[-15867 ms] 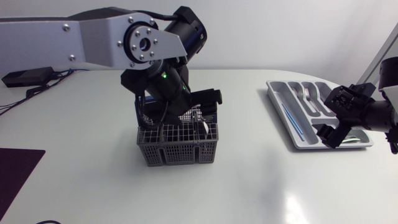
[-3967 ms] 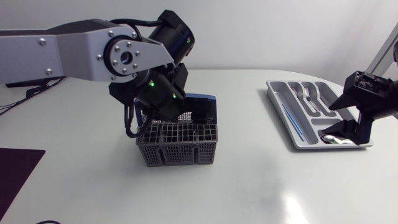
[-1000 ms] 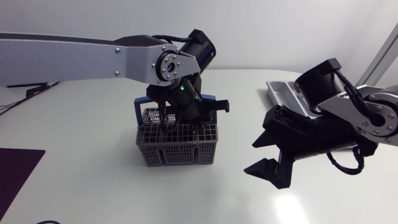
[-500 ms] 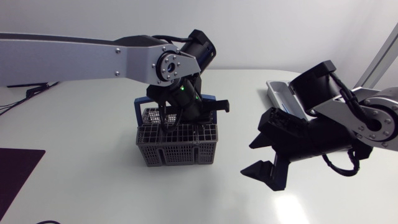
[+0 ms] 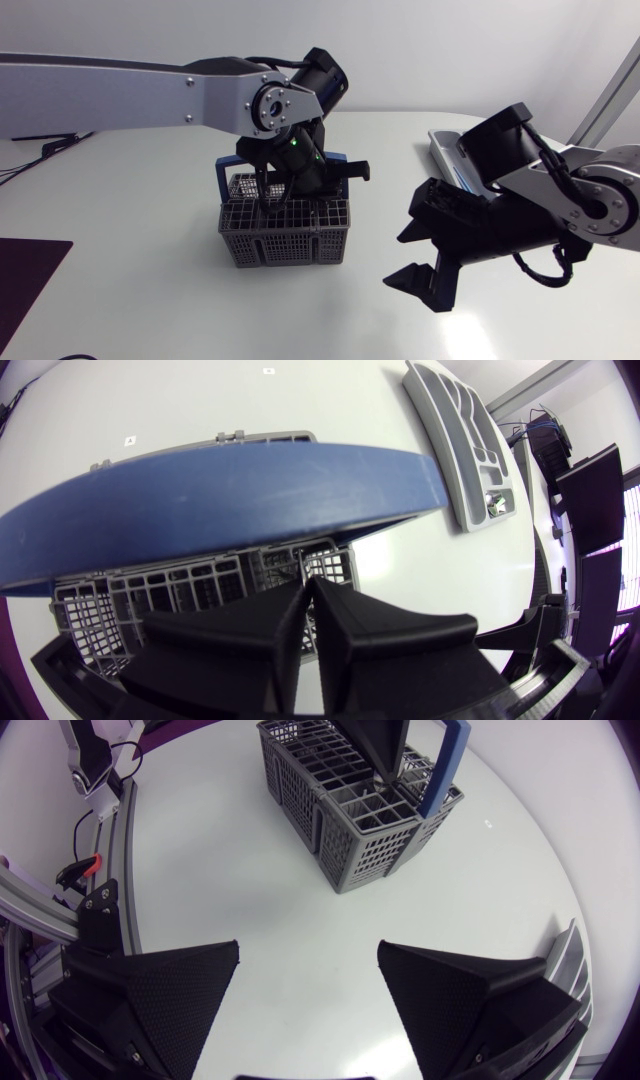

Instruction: Unload the cutlery basket into the drawer organizer.

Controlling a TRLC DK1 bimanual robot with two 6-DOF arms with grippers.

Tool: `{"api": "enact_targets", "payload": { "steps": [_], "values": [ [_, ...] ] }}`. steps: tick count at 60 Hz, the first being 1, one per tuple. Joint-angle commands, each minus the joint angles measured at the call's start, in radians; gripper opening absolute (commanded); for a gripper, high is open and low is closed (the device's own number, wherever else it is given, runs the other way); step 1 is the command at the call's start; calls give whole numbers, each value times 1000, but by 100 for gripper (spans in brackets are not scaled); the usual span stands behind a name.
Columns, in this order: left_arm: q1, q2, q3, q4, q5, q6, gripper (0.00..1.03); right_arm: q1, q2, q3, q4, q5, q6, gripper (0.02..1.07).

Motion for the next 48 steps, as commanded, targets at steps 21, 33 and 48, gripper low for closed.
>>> {"api": "enact_targets", "payload": {
  "steps": [21,33,48],
  "values": [
    [-6,-34,-15,-10,44,-21,7,15,7,-36,10,21,27,102],
    [-6,-45,-15,-9,63,-21,7,16,0,-41,10,23,29,102],
    [-6,-77,-16,-9,66,-21,7,20,-13,-49,10,23,29,102]
  ]
}}
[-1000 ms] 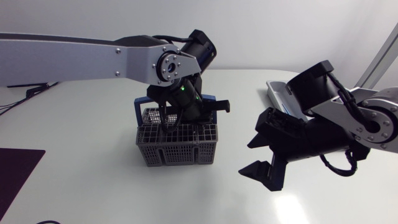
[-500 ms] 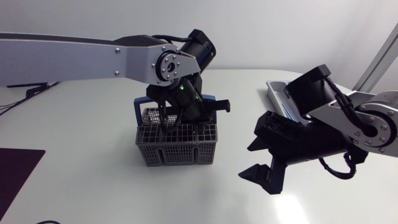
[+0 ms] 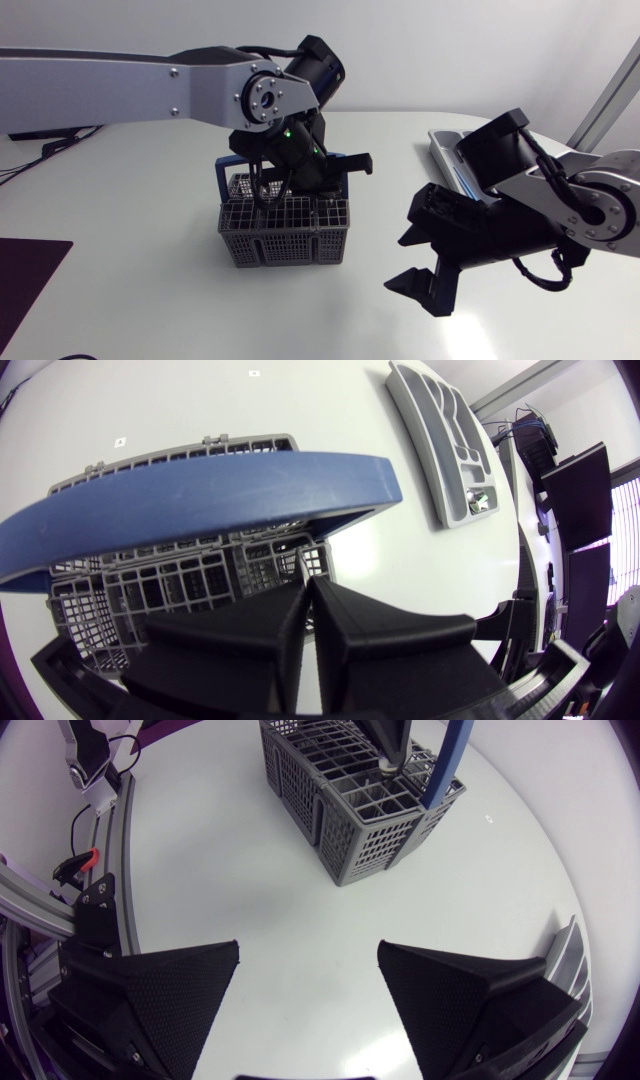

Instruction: Unload the cutlery basket into the drawer organizer.

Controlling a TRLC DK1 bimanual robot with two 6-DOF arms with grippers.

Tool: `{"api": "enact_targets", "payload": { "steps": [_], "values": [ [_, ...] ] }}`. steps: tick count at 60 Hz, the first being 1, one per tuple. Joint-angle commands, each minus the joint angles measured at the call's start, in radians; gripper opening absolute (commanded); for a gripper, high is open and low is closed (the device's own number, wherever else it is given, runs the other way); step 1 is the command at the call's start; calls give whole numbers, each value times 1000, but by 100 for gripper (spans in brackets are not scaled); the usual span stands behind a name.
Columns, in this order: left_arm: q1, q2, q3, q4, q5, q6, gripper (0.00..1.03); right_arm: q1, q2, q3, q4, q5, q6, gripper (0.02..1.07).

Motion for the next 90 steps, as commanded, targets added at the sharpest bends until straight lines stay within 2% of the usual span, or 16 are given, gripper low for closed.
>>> {"api": "enact_targets", "payload": {
  "steps": [1,29,58,64,90],
  "values": [
    [-6,-47,-17,-8,9,-21,7,9,-11,-32,5,1,26,102],
    [0,-187,-57,7,16,-21,7,30,-24,-39,5,9,36,102],
    [-4,-429,-156,52,22,-16,7,64,-85,-35,-5,21,67,102],
    [-4,-473,-165,52,46,-14,7,64,-106,-27,-16,20,72,102],
    [-20,-601,-185,-105,82,99,7,69,-249,-1,-33,18,81,102]
  ]
}}
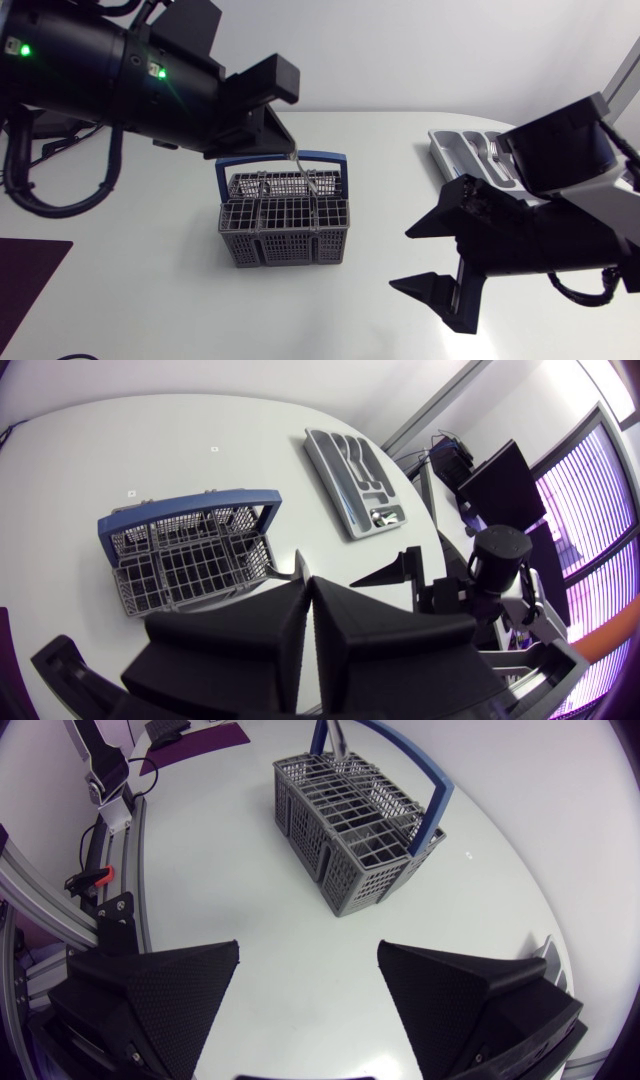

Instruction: Unload the cutlery basket into the drawer organizer.

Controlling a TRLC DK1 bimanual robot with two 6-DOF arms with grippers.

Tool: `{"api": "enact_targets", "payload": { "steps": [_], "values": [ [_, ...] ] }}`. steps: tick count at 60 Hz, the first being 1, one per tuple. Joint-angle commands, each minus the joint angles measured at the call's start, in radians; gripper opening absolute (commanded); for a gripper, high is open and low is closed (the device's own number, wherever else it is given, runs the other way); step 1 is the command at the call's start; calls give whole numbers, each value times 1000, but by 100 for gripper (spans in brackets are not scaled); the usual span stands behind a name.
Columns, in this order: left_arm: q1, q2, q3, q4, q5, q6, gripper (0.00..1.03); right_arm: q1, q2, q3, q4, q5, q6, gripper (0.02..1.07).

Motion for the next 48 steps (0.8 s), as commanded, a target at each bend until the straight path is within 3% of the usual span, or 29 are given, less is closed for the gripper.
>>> {"api": "enact_targets", "payload": {
  "steps": [1,17,48],
  "values": [
    [-17,-34,-20,-34,7,53,7,13,-44,14,-1,5,28,101],
    [-69,-60,-54,-117,14,211,7,18,-44,55,-25,-79,45,99],
    [-195,15,-97,-152,53,412,7,38,53,100,-28,-283,5,99]
  ]
}}
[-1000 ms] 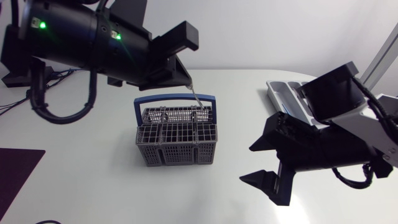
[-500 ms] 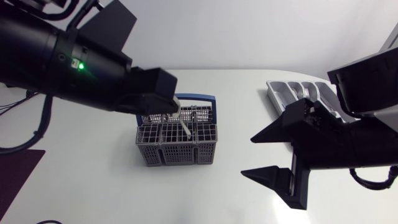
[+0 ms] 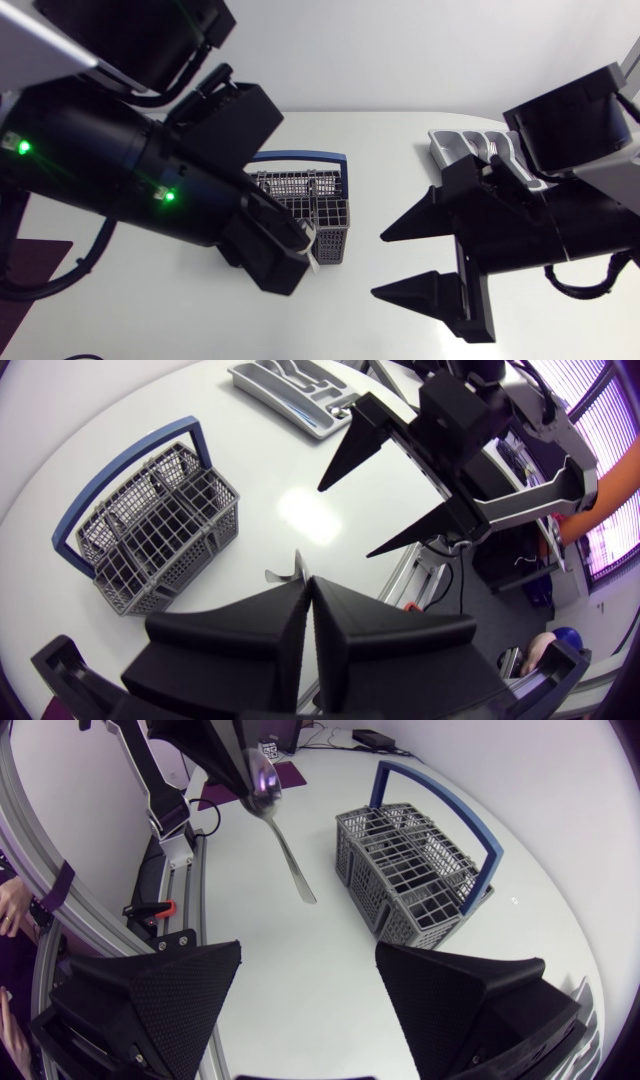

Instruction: Unload the cutlery basket into the drawer organizer.

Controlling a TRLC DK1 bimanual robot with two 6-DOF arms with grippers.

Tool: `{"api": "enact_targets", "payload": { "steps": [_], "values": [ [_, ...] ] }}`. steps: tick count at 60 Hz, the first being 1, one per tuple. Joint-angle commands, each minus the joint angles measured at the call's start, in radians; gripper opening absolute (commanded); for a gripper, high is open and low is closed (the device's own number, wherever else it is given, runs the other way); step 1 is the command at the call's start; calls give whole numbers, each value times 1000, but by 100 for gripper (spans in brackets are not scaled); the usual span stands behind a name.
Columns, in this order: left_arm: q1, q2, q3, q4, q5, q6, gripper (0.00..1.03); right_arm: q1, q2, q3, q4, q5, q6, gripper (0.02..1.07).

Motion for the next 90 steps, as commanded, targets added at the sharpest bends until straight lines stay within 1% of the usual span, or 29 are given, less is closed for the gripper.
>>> {"api": "enact_targets", "payload": {
  "steps": [1,10,16,28,34,36,43,46,51,55,67,73,79,83,85,88,90],
  "values": [
    [-21,33,-8,-13,19,45,7,18,35,29,-6,-28,-16,99],
    [-33,65,21,-27,50,67,7,29,62,37,-6,-88,-41,99],
    [-36,79,44,-38,100,75,7,60,73,35,-1,-106,-48,99],
    [-56,101,79,-45,103,73,7,63,123,40,8,-182,-79,93],
    [-62,108,93,-48,103,71,7,70,139,51,14,-189,-77,92],
    [-64,108,96,-50,103,71,7,73,143,55,17,-192,-77,87],
    [-64,110,102,-51,109,71,8,76,160,69,22,-215,-77,78],
    [-66,111,107,-51,111,71,8,76,166,74,23,-221,-79,77],
    [-66,116,111,-53,119,71,8,79,179,84,30,-221,-77,69],
    [-64,119,113,-53,120,71,8,83,189,90,31,-223,-77,60],
    [-56,121,113,-53,122,75,8,81,202,83,43,-226,-82,41],
    [-55,122,110,-53,122,75,8,81,211,78,51,-226,-84,29],
    [-55,122,110,-51,123,75,8,81,220,78,59,-228,-84,19],
    [-52,122,108,-51,123,76,8,81,223,78,59,-228,-84,18],
    [-50,122,108,-53,123,75,8,79,226,78,59,-228,-84,15],
    [-46,122,107,-53,125,75,8,79,226,78,60,-229,-82,7],
    [-43,121,107,-55,125,75,9,79,226,78,59,-229,-81,7]
  ]
}}
